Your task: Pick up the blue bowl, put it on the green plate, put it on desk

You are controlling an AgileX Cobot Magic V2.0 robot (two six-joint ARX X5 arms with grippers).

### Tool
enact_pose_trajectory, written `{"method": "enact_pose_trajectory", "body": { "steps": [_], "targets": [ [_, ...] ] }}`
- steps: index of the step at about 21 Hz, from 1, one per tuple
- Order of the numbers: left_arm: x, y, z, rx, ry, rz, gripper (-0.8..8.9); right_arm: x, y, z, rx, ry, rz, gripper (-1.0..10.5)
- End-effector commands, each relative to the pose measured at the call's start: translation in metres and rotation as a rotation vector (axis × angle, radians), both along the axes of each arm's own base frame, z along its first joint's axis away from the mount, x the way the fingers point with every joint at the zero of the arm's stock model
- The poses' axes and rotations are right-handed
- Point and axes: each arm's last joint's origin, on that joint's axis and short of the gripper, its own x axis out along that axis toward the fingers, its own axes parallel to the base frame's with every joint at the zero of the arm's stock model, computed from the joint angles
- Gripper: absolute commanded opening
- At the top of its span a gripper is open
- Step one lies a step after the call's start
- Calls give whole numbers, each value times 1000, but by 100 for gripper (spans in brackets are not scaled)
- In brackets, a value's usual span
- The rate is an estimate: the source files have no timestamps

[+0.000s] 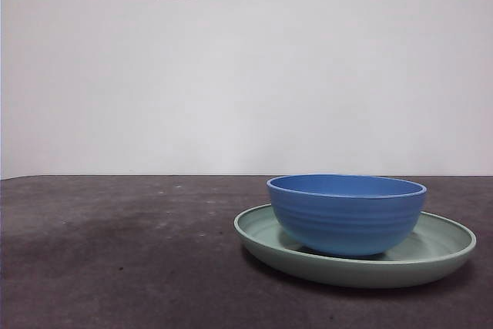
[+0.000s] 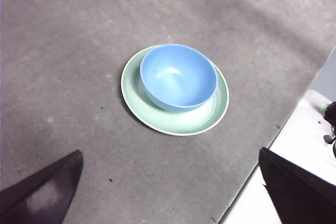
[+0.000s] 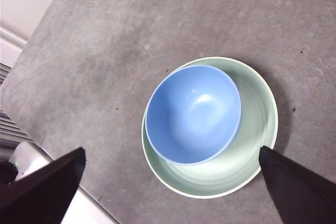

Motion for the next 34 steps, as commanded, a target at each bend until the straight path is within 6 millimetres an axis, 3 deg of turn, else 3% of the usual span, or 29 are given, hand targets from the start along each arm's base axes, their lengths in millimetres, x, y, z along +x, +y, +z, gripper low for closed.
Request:
{"method": "enact_pose_trajectory", "body": {
  "steps": [1, 8, 12, 24, 28, 34],
  "targets": [
    [-1, 0, 4, -15, -15, -7, 563, 2, -1, 3, -24, 4, -42, 599],
    [-4, 2, 6, -26, -29, -7, 563, 15, -1, -12, -134, 123, -113, 596],
    [-7, 4, 8, -34, -40, -7, 563, 32, 0, -29, -202, 222, -102, 527],
    [-29, 19, 17, -92, -125, -7, 563, 97, 20, -102, -381, 409, -10, 517],
    [-30, 20, 18, -95, -128, -7, 563, 109, 31, -122, -424, 433, 16, 441],
    [-30, 20, 18, -95, -128, -7, 563, 118, 41, -133, -429, 405, 39, 306]
  ]
}}
